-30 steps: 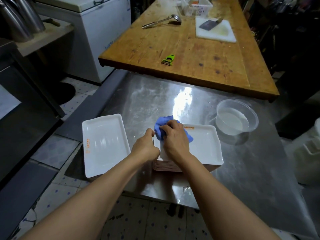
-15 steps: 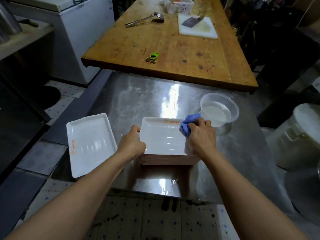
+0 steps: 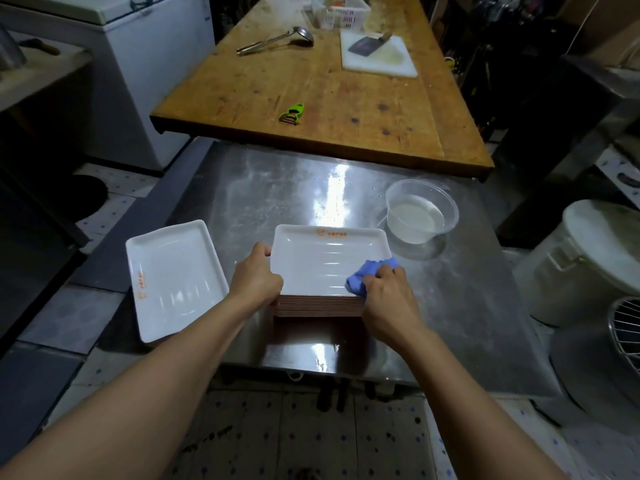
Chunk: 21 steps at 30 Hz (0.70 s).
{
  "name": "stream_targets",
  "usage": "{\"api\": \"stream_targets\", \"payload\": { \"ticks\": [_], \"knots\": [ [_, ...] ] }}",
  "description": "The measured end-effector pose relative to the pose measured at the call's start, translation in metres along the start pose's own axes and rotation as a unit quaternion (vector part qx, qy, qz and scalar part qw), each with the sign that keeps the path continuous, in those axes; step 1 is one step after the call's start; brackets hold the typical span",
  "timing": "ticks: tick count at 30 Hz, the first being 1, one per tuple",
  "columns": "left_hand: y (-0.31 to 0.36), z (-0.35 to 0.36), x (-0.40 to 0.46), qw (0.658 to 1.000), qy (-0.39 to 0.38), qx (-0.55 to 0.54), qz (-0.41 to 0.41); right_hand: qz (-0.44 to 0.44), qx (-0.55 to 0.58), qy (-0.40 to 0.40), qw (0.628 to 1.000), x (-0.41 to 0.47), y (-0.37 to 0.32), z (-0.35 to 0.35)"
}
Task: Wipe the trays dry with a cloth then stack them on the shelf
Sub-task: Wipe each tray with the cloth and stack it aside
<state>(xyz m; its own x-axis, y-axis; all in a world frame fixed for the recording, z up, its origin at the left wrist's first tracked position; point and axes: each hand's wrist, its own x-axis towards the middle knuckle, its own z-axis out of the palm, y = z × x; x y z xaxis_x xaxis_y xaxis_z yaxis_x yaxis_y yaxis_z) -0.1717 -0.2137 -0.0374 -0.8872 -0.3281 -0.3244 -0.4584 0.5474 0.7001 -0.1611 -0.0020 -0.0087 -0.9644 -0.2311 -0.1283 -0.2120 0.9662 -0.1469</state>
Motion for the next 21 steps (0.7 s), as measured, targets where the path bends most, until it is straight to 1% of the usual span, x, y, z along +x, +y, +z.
{"api": "stream_targets", "payload": {
  "ticks": [7,11,15,17,21],
  "knots": [
    [-0.003,-0.009,0.003,0.994,-0.056,-0.095,-0.009,-0.064,0.060,-0.005,0.996,0.009,-0.043,0.013],
    [-0.005,-0.015,-0.001,0.982,-0.095,-0.163,-0.008,-0.110,0.092,-0.008,0.990,0.023,-0.069,0.022],
    [-0.007,-0.022,-0.003,0.969,-0.145,-0.199,-0.008,-0.123,0.127,-0.002,0.984,0.034,-0.075,0.028],
    [-0.007,-0.022,-0.004,0.967,-0.152,-0.204,-0.007,-0.121,0.125,0.001,0.985,0.043,-0.074,0.028],
    [-0.008,-0.023,-0.004,0.967,-0.156,-0.202,-0.004,-0.112,0.082,0.014,0.990,0.067,-0.078,0.023]
  ]
}}
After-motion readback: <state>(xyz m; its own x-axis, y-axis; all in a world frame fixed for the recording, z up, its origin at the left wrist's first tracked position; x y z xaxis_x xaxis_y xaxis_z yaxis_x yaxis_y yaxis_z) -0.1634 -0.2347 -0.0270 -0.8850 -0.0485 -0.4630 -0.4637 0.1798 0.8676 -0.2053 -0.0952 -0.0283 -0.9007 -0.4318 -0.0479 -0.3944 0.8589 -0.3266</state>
